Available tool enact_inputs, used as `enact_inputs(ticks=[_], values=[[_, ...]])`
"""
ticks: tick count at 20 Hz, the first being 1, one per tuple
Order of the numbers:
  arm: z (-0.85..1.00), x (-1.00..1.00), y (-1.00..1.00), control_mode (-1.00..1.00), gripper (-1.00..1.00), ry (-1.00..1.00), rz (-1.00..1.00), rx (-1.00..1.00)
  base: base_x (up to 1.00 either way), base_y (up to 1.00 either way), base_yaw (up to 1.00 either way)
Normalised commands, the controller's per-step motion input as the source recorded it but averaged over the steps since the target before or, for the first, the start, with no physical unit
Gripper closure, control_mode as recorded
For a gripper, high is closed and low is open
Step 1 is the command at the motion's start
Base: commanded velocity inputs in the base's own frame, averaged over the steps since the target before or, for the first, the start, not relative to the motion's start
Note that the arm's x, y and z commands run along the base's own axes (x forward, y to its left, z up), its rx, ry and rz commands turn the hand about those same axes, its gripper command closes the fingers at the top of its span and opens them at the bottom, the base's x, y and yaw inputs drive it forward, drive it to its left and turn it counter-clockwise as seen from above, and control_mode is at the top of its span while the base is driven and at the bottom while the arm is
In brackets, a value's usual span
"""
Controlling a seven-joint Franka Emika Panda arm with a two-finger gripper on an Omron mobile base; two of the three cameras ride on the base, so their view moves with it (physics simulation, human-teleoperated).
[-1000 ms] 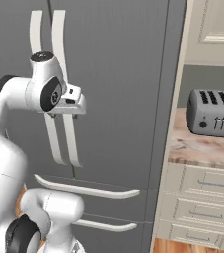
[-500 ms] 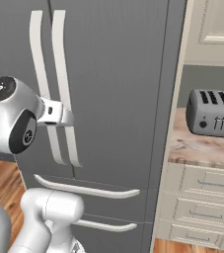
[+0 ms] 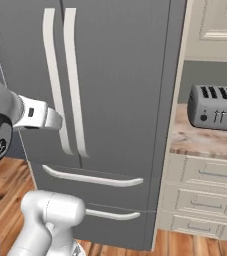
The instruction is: Take the cake and donut from the fridge and place them on the empty tray on the dining counter.
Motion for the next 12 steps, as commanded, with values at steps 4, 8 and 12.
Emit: enact_inputs(ticks=[4, 8, 12], values=[[0.00, 0.00, 0.00, 1.00, -1.00, 0.00, 0.00, 0.00, -0.26, 0.00, 0.00], [0.00, 0.06, 0.00, -1.00, -1.00, 0.00, 0.00, 0.00, 0.08, 0.00, 0.00], [-0.03, 0.72, 0.11, -1.00, -1.00, 0.01, 0.00, 0.00, 0.00, 0.00, 0.00]])
